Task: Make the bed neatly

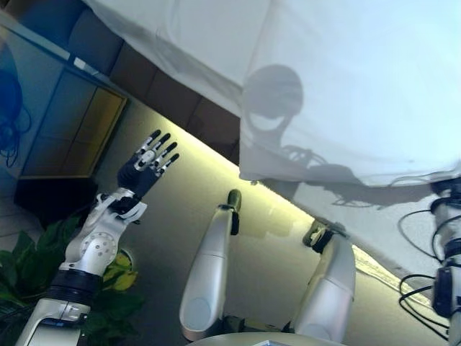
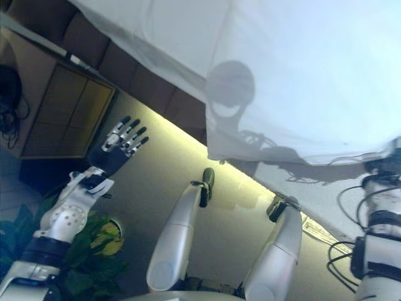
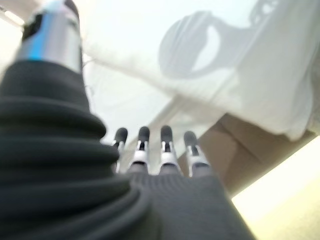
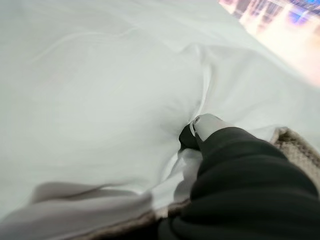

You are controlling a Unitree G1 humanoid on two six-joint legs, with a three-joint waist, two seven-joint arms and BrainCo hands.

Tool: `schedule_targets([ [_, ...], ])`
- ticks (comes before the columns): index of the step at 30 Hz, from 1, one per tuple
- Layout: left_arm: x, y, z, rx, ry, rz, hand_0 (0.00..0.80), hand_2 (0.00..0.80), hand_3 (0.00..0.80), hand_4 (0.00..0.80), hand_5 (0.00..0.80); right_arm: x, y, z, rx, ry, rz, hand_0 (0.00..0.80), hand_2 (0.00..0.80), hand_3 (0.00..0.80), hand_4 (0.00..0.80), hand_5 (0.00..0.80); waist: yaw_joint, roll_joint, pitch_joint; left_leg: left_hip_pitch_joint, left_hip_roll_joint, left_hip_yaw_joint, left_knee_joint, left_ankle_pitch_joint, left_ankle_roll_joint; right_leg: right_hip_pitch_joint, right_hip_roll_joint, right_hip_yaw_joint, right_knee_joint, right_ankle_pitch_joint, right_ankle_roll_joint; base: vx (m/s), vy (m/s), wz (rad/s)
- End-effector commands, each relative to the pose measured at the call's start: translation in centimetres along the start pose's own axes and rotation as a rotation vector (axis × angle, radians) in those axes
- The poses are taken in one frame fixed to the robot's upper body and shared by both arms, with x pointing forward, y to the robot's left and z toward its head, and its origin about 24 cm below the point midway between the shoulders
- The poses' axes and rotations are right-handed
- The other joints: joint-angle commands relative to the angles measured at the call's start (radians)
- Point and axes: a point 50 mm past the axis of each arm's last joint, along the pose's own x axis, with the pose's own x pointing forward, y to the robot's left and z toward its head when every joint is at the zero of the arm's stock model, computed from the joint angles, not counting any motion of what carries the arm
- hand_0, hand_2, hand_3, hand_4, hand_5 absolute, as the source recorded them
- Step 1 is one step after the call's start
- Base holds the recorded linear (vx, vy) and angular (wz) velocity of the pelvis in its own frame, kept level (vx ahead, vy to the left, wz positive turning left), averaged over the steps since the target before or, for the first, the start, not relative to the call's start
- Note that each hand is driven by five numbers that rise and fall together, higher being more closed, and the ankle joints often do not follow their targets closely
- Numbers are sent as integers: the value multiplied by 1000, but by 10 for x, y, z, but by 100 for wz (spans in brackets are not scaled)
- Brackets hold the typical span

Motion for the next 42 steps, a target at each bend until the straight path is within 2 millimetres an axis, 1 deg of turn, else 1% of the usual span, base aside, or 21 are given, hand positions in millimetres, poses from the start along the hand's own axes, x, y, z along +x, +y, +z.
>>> schedule_targets([
  [1,21,-8,-24,-35,18,58,0,0,0,0,0,-3,2,-59,-112,183,81,800,800,800,800,800,-18,1,-51,64,69,-50,-197,185,-63,45,-34,28,-152,202,91,-98,127,-4],
  [4,41,-23,-44,-68,61,66,0,0,0,0,0,-3,19,-107,-214,287,125,800,800,800,800,800,-40,-9,-50,108,61,-39,-234,195,-60,93,-28,29,-206,228,94,-27,63,-13],
  [7,55,-36,-55,-122,92,67,0,0,0,0,0,-9,44,-151,-288,371,203,800,800,800,800,800,-59,-27,-46,143,59,-32,-264,204,-58,134,-19,26,-247,243,100,10,10,-11],
  [8,58,-38,-59,-138,96,73,0,0,0,0,0,-12,52,-163,-298,392,227,800,800,800,800,800,-65,-33,-45,153,61,-30,-272,206,-57,145,-16,26,-256,246,101,21,22,-9],
  [10,63,-44,-63,-191,97,65,0,0,0,0,0,-21,69,-183,-306,432,284,800,800,800,800,800,-79,-44,-45,169,62,-26,-281,209,-57,164,-9,29,-276,250,103,18,28,-10],
  [13,67,-60,-68,-279,105,1,0,0,0,0,0,-31,86,-200,-323,450,341,800,800,800,800,800,-91,-50,-38,182,65,-20,-288,210,-55,179,-4,33,-298,256,103,-12,43,-6],
  [14,67,-64,-71,-307,119,-16,0,0,0,0,0,-32,89,-202,-326,446,347,800,800,800,800,800,-91,-50,-35,182,67,-19,-289,211,-56,182,-4,32,-302,259,104,-38,23,-5],
  [17,65,-75,-87,-384,225,-26,0,0,0,0,0,-30,97,-205,-326,430,344,800,800,800,800,800,-89,-51,-22,182,73,-15,-285,212,-55,192,-7,23,-305,261,104,-51,-10,0],
  [19,60,-80,-103,-442,312,-13,0,0,0,0,0,-28,100,-204,-314,417,336,800,800,800,800,800,-81,-55,-13,184,77,-15,-285,213,-54,205,-11,10,-311,264,105,-50,-54,0],
  [21,53,-80,-121,-491,394,22,0,0,0,0,0,-28,101,-204,-304,405,331,800,800,800,800,800,-73,-62,-6,182,79,-19,-281,212,-53,215,-13,-3,-315,267,105,-41,-100,-3],
  [24,37,-75,-149,-519,519,91,0,0,0,0,0,-26,104,-200,-289,374,325,800,800,800,800,800,-60,-74,3,175,84,-25,-279,214,-55,233,-13,-25,-336,275,105,-40,-130,-3],
  [26,25,-72,-166,-539,596,89,0,0,0,0,0,-24,105,-197,-272,353,321,800,800,800,800,800,-49,-82,8,173,87,-25,-282,215,-54,248,-13,-42,-354,280,105,-28,-114,0],
  [29,6,-72,-184,-568,700,63,0,0,0,0,0,-20,106,-190,-253,328,315,800,800,800,800,800,-36,-85,14,167,91,-29,-281,216,-56,264,-11,-60,-369,286,106,-14,-100,5],
  [31,2,-78,-189,-644,723,37,0,0,0,0,0,-19,106,-187,-241,317,320,800,800,800,800,800,-31,-88,16,164,95,-30,-280,216,-57,273,-9,-70,-378,289,106,-2,-75,6],
  [34,4,-90,-188,-774,738,6,0,0,0,0,0,-16,107,-183,-214,302,329,800,800,800,800,800,-24,-99,20,154,99,-32,-276,215,-58,286,-6,-89,-395,296,105,11,-96,5],
  [35,5,-92,-187,-793,734,6,0,0,0,0,0,-15,108,-183,-204,302,329,800,800,800,800,800,-21,-100,17,161,107,-37,-265,181,-65,294,3,-85,-384,268,115,73,-103,2],
  [36,7,-94,-186,-821,722,11,0,0,0,0,0,-15,108,-183,-185,302,330,800,800,800,800,800,-19,-103,18,159,109,-39,-263,180,-65,296,5,-88,-386,270,115,89,-99,3],
  [40,20,-99,-179,-952,633,61,0,0,0,0,0,-18,108,-188,-139,302,342,800,800,800,800,800,-20,-122,18,146,112,-47,-243,173,-66,304,18,-90,-392,271,113,19,-74,2],
  [42,31,-101,-170,-1060,556,135,0,0,0,0,0,-20,111,-190,-134,294,355,800,800,800,800,800,-23,-134,20,139,112,-50,-241,174,-64,304,23,-92,-394,275,113,18,-58,-4],
])
